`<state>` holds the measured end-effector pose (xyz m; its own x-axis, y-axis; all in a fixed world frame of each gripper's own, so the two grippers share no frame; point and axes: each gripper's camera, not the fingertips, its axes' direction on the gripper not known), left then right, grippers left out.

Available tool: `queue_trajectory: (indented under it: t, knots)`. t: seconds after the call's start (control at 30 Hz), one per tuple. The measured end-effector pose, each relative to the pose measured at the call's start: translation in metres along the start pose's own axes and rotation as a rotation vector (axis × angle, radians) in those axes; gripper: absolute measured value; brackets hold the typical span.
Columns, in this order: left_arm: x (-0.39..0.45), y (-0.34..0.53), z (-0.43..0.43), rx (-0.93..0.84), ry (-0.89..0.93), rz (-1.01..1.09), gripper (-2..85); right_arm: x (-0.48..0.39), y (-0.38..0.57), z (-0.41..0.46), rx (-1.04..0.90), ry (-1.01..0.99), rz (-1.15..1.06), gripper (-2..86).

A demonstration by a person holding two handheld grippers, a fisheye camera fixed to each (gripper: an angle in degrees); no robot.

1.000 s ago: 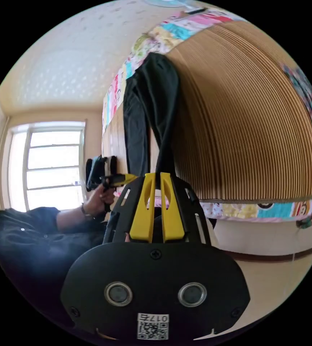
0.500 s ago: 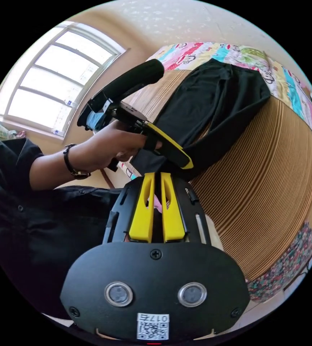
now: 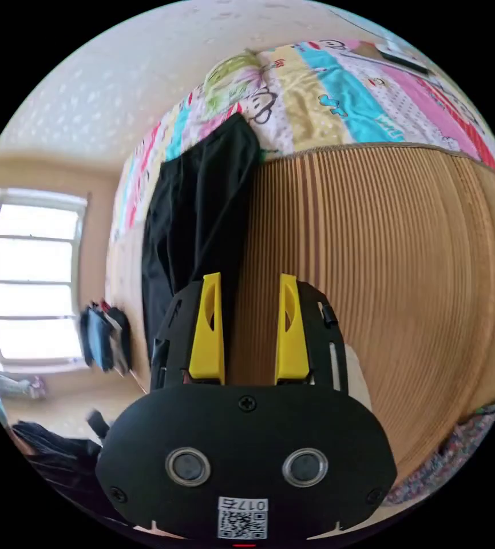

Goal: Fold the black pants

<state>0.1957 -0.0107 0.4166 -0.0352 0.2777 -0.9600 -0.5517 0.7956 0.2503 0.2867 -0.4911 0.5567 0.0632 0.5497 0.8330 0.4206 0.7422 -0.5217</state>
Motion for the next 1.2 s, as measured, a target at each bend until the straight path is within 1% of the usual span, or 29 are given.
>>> queue_trajectory:
  t: [0.03, 0.1, 0.2, 0.27, 0.37, 0.43, 0.47, 0.5, 0.53, 0.57, 0.6, 0.63, 0.67, 0.73, 0.77, 0.83, 0.87, 0.9, 0.93, 1.0, 1.03, 1.1, 1.2]
  knots:
    - [-0.002, 0.002, -0.002, 0.014, 0.025, -0.009, -0.9, 0.009, -0.029, 0.016, 0.043, -0.064, 0.035, 13.5]
    - [-0.015, 0.011, -0.010, 0.072, 0.139, -0.059, -0.9, 0.019, -0.064, 0.039, 0.106, -0.099, 0.085, 13.6]
    - [-0.030, 0.022, -0.022, 0.150, 0.231, -0.064, -0.9, 0.024, -0.111, 0.078, 0.166, -0.059, 0.104, 13.2]
    - [-0.040, 0.029, -0.028, 0.188, 0.281, -0.069, -0.9, 0.025, -0.135, 0.103, 0.152, -0.009, 0.108, 12.1]
    - [-0.055, 0.040, -0.044, 0.259, 0.355, -0.093, -0.8, 0.012, -0.167, 0.144, 0.062, 0.144, 0.119, 6.3]
    - [-0.065, 0.048, -0.054, 0.307, 0.406, -0.118, -0.8, -0.033, -0.176, 0.160, 0.063, 0.420, 0.089, 4.0]
    - [-0.077, 0.056, -0.059, 0.335, 0.479, -0.164, -0.8, -0.052, -0.175, 0.163, 0.080, 0.495, 0.054, 3.8]
    - [-0.088, 0.067, -0.066, 0.374, 0.540, -0.210, -0.8, -0.096, -0.169, 0.173, 0.122, 0.627, -0.064, 3.4]
    - [-0.092, 0.073, -0.072, 0.396, 0.561, -0.223, -0.8, -0.141, -0.162, 0.186, 0.142, 0.710, -0.186, 3.0]
    - [-0.096, 0.087, -0.085, 0.435, 0.577, -0.232, -0.8, -0.162, -0.159, 0.193, 0.149, 0.733, -0.238, 2.9]
    - [-0.096, 0.101, -0.101, 0.464, 0.567, -0.229, -0.8, -0.205, -0.150, 0.203, 0.178, 0.745, -0.326, 2.7]
    - [-0.095, 0.108, -0.110, 0.479, 0.556, -0.227, -0.8, -0.247, -0.140, 0.214, 0.209, 0.720, -0.410, 2.5]
    - [-0.093, 0.124, -0.127, 0.510, 0.533, -0.228, -0.8, -0.268, -0.135, 0.221, 0.219, 0.696, -0.453, 2.5]
    - [-0.094, 0.149, -0.154, 0.569, 0.499, -0.244, -0.8, -0.336, -0.124, 0.264, 0.208, 0.614, -0.559, 2.4]
    - [-0.096, 0.165, -0.171, 0.608, 0.468, -0.261, -0.8, -0.348, -0.123, 0.278, 0.195, 0.590, -0.576, 2.5]
    - [-0.107, 0.183, -0.191, 0.628, 0.383, -0.326, -0.8, -0.373, -0.126, 0.344, 0.096, 0.480, -0.575, 2.6]
    - [-0.119, 0.191, -0.199, 0.605, 0.286, -0.395, -0.8, -0.373, -0.125, 0.359, 0.068, 0.445, -0.573, 2.7]
    - [-0.133, 0.195, -0.201, 0.559, 0.196, -0.463, -0.8, -0.367, -0.120, 0.386, -0.001, 0.377, -0.584, 2.7]
    - [-0.140, 0.196, -0.201, 0.536, 0.162, -0.485, -0.8, -0.358, -0.109, 0.401, -0.050, 0.307, -0.600, 2.8]
    - [-0.164, 0.194, -0.198, 0.458, 0.106, -0.498, -0.7, -0.334, -0.078, 0.403, -0.075, 0.210, -0.612, 3.1]
    - [-0.167, 0.194, -0.198, 0.451, 0.102, -0.489, -0.7, -0.312, -0.050, 0.394, -0.094, 0.157, -0.627, 3.5]
    - [-0.171, 0.190, -0.198, 0.430, 0.107, -0.444, -0.7, -0.271, -0.001, 0.376, -0.158, 0.137, -0.649, 4.2]
    - [-0.165, 0.178, -0.195, 0.360, 0.084, -0.420, -0.6, -0.184, 0.096, 0.335, -0.273, 0.198, -0.586, 6.1]
